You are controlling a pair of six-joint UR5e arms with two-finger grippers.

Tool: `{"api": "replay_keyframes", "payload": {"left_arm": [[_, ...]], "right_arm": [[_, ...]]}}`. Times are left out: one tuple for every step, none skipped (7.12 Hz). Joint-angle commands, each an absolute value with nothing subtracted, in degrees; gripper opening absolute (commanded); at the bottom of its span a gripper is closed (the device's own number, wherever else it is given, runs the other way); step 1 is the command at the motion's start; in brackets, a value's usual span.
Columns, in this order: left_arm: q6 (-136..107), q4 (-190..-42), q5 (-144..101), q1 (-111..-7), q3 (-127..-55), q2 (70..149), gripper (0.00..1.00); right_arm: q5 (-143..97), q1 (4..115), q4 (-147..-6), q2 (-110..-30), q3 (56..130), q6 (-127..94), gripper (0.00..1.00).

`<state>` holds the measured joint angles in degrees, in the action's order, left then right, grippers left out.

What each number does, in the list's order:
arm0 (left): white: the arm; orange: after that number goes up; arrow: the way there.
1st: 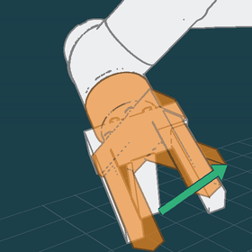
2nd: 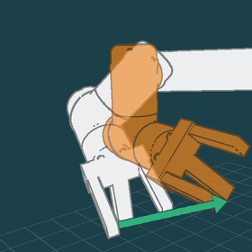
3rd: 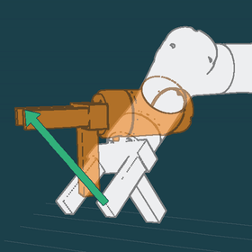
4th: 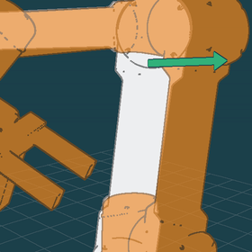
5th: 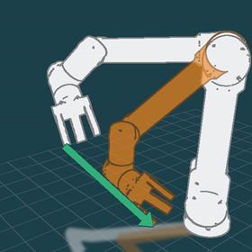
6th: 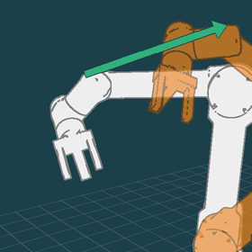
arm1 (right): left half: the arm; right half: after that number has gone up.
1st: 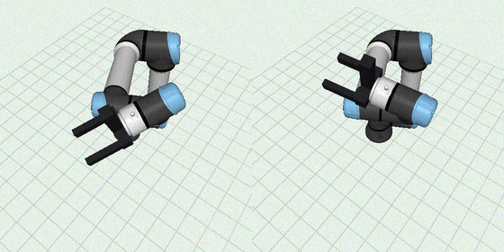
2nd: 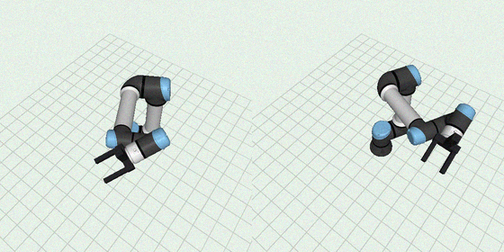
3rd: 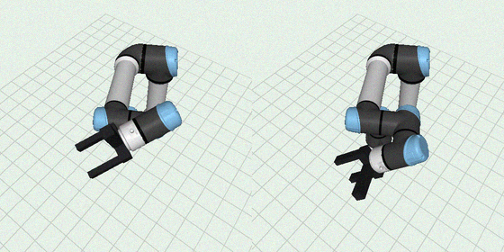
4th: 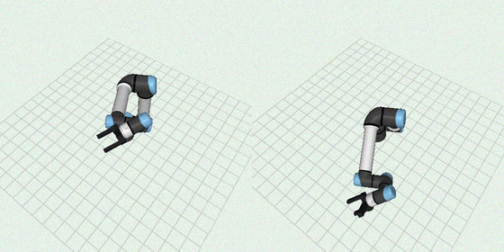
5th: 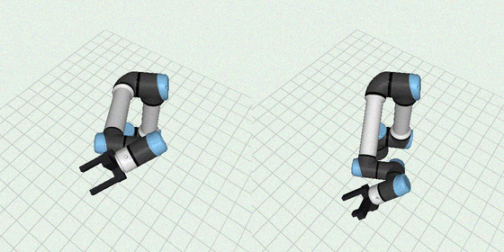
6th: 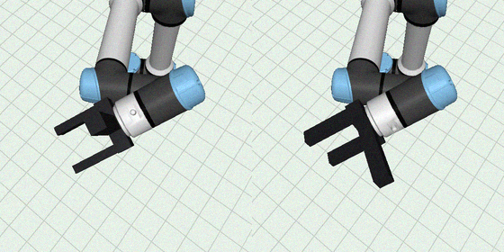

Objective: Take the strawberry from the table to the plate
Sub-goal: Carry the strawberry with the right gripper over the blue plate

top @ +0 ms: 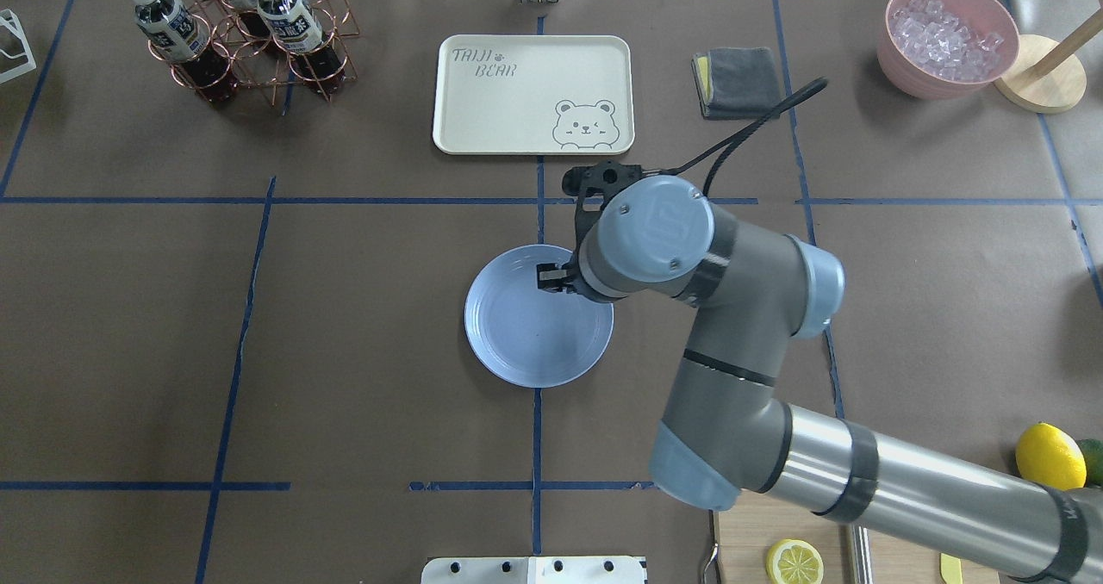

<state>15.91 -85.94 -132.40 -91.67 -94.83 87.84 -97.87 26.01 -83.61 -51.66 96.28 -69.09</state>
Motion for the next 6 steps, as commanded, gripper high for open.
{"api": "replay_keyframes", "payload": {"left_arm": [[15.9,-86.0,-132.4,-91.7,-94.8,87.8,1.0],[15.9,-86.0,-132.5,-91.7,-94.8,87.8,1.0],[15.9,-86.0,-132.5,-91.7,-94.8,87.8,1.0],[15.9,-86.0,-132.5,-91.7,-94.8,87.8,1.0],[15.9,-86.0,-132.5,-91.7,-94.8,87.8,1.0],[16.0,-86.0,-132.5,-91.7,-94.8,87.8,1.0]], "right_arm": [[-93.3,21.5,-83.7,-46.7,88.6,-72.5,0.0],[-93.2,20.9,-83.7,-46.4,87.9,-72.9,0.0],[-93.2,20.9,-83.8,-46.2,87.4,-72.9,0.0],[-93.1,20.9,-83.7,-46.2,87.1,-72.9,0.0],[-93.1,20.9,-83.7,-46.3,87.0,-72.8,0.0],[-91.7,20.9,-83.7,-46.3,86.8,-72.8,0.0]]}}
